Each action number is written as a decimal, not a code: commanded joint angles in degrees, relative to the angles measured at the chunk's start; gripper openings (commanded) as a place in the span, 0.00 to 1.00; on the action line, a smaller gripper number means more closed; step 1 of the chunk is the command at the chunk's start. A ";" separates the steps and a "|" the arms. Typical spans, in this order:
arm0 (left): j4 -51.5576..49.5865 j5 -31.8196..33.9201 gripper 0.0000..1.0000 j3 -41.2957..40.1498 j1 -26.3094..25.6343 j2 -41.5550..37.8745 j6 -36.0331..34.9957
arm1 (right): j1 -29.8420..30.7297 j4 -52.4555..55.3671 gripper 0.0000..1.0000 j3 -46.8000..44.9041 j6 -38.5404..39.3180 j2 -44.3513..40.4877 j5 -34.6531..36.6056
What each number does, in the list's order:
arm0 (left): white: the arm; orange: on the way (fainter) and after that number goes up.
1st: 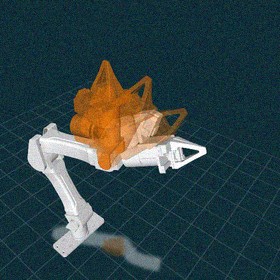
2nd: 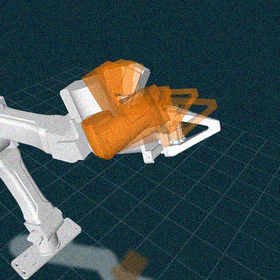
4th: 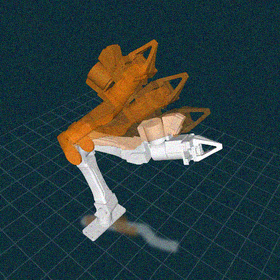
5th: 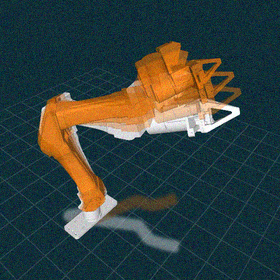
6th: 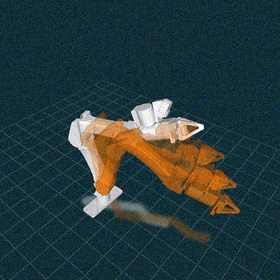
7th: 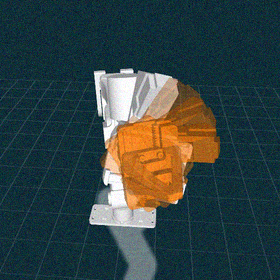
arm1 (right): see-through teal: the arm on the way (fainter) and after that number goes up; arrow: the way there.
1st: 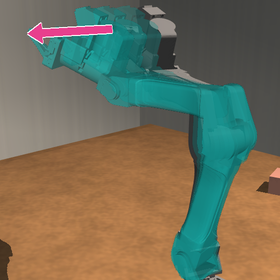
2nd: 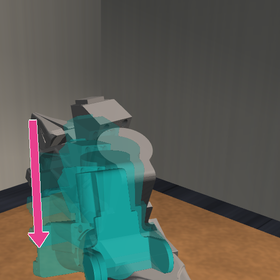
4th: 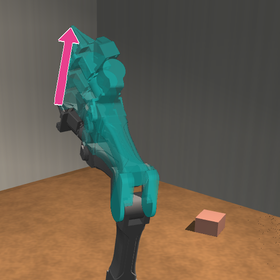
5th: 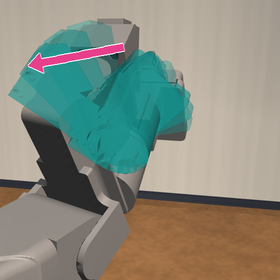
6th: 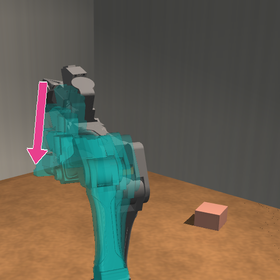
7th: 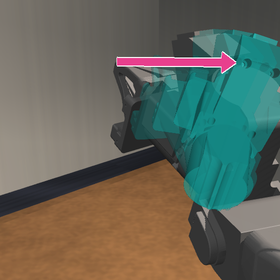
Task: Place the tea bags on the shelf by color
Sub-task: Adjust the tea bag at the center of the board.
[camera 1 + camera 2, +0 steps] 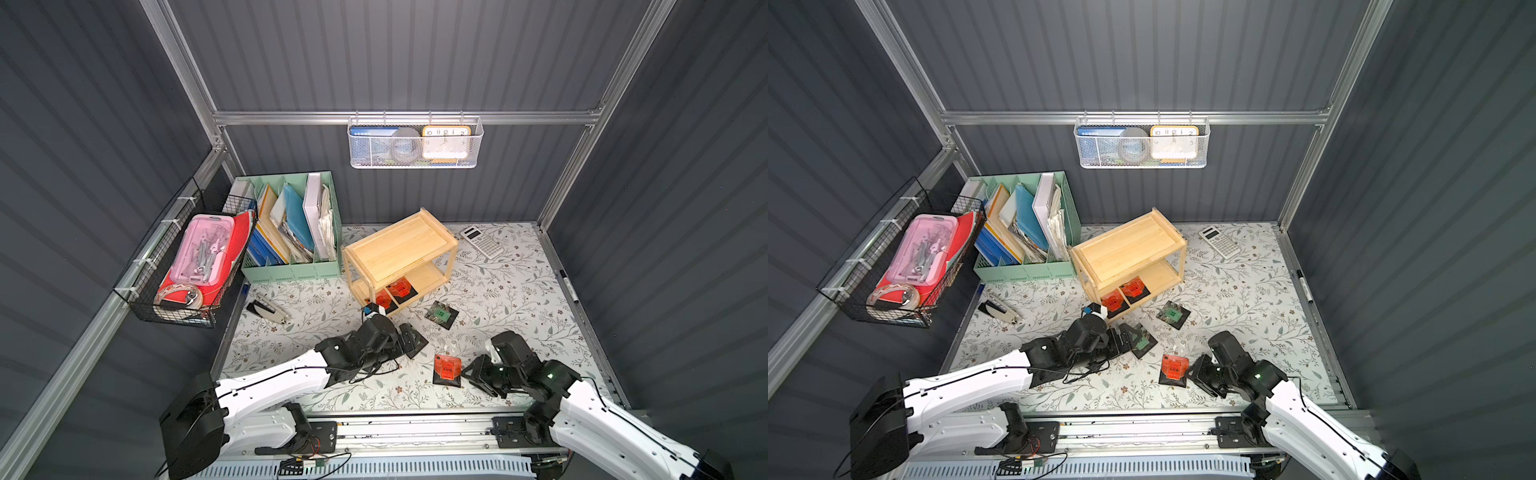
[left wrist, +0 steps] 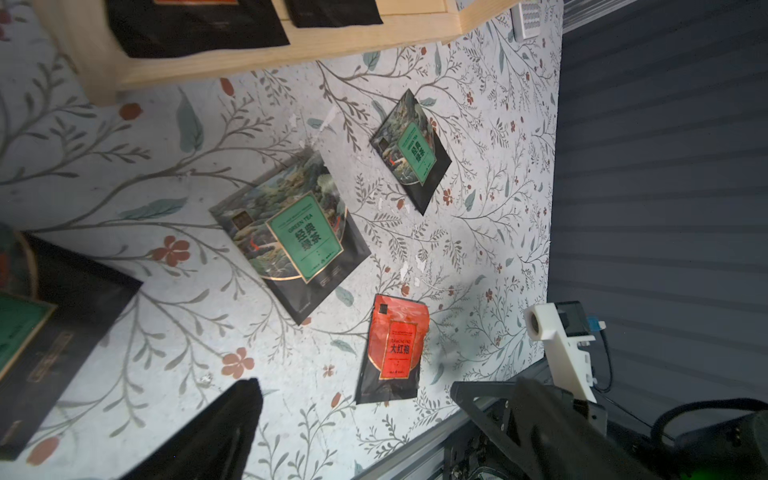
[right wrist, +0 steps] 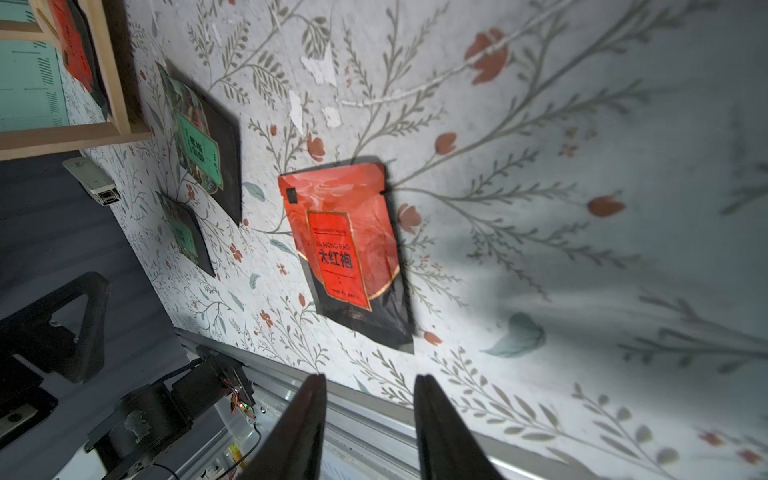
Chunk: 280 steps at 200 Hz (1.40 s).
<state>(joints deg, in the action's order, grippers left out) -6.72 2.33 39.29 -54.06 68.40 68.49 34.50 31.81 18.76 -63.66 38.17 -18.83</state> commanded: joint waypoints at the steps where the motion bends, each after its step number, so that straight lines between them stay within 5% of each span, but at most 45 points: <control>1: 2.99 0.57 1.00 2.38 -1.34 2.81 0.50 | 0.04 0.72 0.41 -1.33 -2.33 -0.83 -1.47; 190: 2.24 7.40 1.00 4.08 -2.62 5.30 3.30 | 2.38 -13.44 0.41 -6.11 -6.49 6.48 -6.48; 280: 1.10 7.36 1.00 4.79 -2.63 5.65 4.12 | 4.61 -16.98 0.40 -5.50 -9.54 11.30 -0.88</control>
<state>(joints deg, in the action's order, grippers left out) -3.95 9.06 42.39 -56.38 74.52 71.96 38.87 14.50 13.47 -72.01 49.54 -23.16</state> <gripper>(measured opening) 0.997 0.404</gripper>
